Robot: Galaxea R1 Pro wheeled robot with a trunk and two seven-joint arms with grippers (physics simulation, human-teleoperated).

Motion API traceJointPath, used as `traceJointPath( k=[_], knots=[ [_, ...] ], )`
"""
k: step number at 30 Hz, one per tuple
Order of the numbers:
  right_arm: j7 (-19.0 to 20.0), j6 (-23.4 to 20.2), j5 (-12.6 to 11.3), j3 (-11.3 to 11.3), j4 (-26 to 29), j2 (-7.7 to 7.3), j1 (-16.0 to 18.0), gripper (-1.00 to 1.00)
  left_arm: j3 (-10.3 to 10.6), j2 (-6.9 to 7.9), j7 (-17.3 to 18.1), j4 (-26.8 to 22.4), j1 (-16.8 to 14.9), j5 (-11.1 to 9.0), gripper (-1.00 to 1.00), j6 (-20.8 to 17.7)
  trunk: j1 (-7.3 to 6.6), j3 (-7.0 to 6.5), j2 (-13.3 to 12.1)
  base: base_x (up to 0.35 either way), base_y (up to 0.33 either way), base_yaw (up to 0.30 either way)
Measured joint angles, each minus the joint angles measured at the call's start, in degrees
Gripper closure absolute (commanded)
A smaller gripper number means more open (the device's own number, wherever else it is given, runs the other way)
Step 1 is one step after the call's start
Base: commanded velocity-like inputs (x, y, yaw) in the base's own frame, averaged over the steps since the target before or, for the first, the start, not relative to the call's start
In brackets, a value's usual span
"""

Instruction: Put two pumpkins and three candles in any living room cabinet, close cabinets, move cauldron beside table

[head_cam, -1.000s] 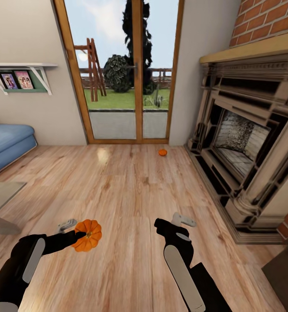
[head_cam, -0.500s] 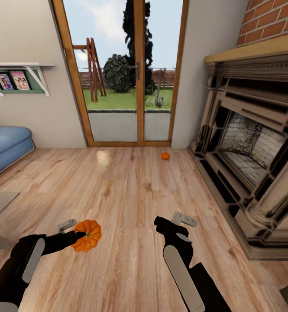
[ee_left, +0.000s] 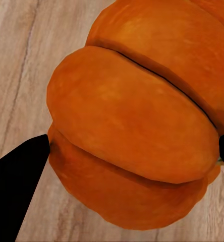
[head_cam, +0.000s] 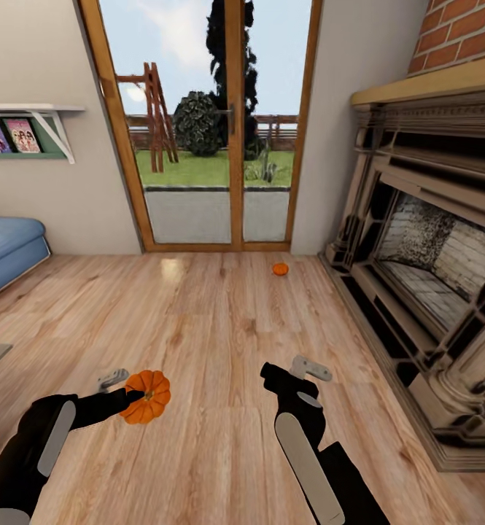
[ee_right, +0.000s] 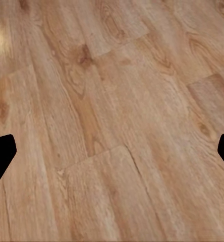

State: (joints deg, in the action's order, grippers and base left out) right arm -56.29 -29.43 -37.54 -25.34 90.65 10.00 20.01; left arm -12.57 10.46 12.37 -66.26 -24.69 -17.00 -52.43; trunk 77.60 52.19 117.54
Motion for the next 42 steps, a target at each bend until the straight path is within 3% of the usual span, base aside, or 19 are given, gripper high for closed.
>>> traceJointPath(
  k=[16, 26, 32, 42],
  knots=[
    [-0.5, -0.7, -0.6, 1.4, -0.1, 0.0, 0.0, -1.0, 0.0, 0.04, 0.0, 0.1, 0.0, -0.1, 1.0, 0.0, 0.0, 0.0, 0.0, 0.317, 0.0, 0.0],
    [6.7, -0.9, -0.6, 2.7, -0.2, -0.03, 0.0, -1.0, 0.0, 0.08, 0.1, 0.2, 0.0, 0.0, 1.0, 0.1, 0.0, 0.0, 0.0, 0.317, 0.0, 0.0],
    [7.4, -0.8, -0.6, 4.4, -0.3, -0.21, 0.0, -1.0, 0.0, 0.08, 0.1, 0.5, 0.0, -0.1, 1.0, 0.1, 0.0, 0.0, 0.0, 0.317, 0.0, 0.0],
    [7.6, -0.8, -0.6, 4.7, -0.4, -0.24, 0.0, -1.0, 0.0, 0.07, 0.1, 0.5, 0.0, -0.1, 1.0, 0.1, 0.0, 0.0, 0.0, 0.317, 0.0, 0.0]
  ],
)
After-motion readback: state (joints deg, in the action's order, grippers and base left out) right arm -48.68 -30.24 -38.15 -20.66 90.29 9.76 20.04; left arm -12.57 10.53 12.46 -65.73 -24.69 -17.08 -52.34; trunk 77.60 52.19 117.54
